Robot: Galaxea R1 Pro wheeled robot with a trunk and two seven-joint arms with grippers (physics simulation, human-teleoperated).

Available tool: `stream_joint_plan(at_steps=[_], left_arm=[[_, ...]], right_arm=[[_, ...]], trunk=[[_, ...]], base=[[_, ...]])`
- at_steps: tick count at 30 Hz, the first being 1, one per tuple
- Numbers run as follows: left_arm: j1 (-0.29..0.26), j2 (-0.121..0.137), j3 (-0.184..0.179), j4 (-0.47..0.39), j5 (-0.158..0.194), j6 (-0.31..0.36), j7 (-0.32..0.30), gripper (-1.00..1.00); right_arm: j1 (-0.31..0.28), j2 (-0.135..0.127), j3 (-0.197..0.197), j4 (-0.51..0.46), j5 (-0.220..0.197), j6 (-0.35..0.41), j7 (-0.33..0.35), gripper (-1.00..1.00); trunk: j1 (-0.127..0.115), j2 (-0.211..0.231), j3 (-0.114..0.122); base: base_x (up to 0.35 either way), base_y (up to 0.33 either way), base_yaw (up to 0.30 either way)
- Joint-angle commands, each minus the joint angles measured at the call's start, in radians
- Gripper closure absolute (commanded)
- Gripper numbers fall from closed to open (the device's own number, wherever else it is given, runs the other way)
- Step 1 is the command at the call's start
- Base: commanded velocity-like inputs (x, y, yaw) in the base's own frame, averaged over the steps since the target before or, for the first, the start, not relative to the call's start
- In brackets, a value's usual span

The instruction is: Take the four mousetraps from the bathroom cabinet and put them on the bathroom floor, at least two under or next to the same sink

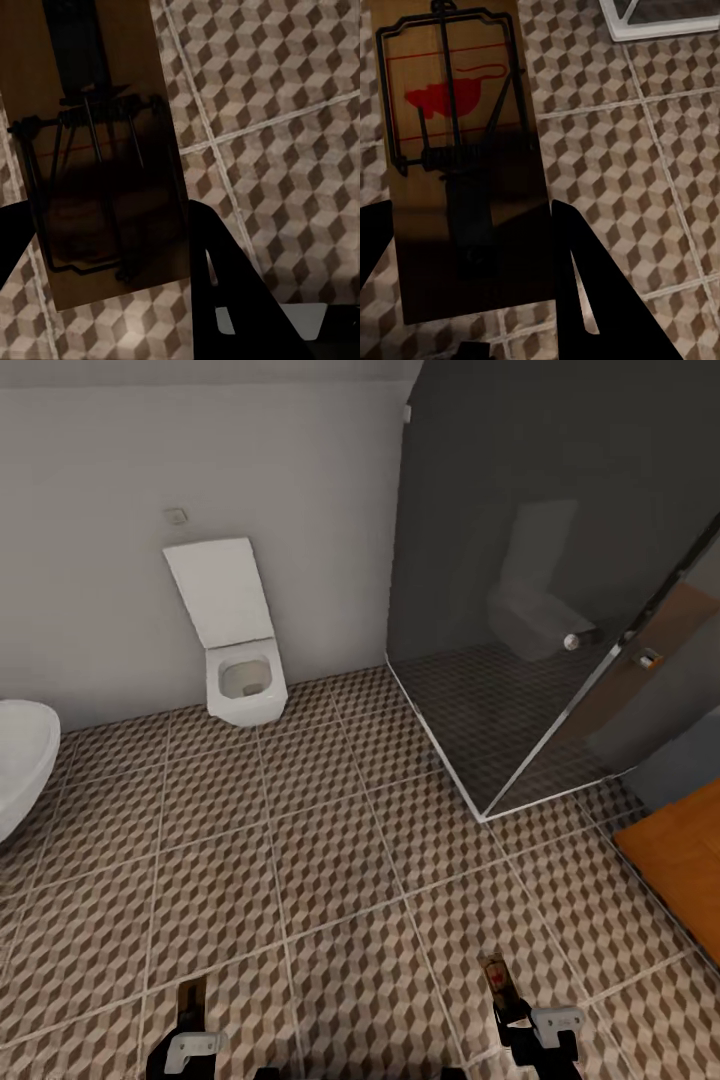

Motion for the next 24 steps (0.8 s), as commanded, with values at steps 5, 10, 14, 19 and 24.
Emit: stream_joint_plan(at_steps=[5, 10, 14, 19, 24], left_arm=[[-0.002, -0.002, -0.009, 0.004, 0.005, -0.005, 0.0, 1.0], [-0.002, -0.002, -0.009, 0.004, 0.005, -0.005, 0.0, 1.0], [-0.002, -0.006, -0.009, 0.004, 0.005, -0.005, 0.0, 1.0], [-0.002, -0.008, -0.008, 0.004, 0.005, -0.005, -0.001, 1.0], [-0.002, -0.007, -0.008, 0.004, 0.005, -0.005, -0.001, 1.0]], right_arm=[[0.0, 0.0, 0.009, 0.0, -0.011, -0.003, 0.001, 1.0], [0.0, 0.0, 0.009, 0.0, -0.011, -0.003, 0.001, 1.0], [0.0, 0.0, 0.009, 0.0, -0.011, -0.003, 0.001, 1.0], [0.0, 0.0, 0.009, 0.0, -0.011, -0.003, 0.001, 1.0], [0.0, 0.0, 0.009, 0.0, -0.011, -0.003, 0.001, 1.0]], trunk=[[0.001, -0.001, 0.005], [0.001, -0.001, 0.01], [0.001, -0.001, 0.015], [0.001, -0.001, 0.021], [0.001, -0.001, 0.027]], base=[[0.15, -0.083, 0.222], [0.237, -0.127, 0.222], [0.267, -0.146, 0.221], [0.273, -0.112, 0.222], [0.274, -0.023, 0.222]])
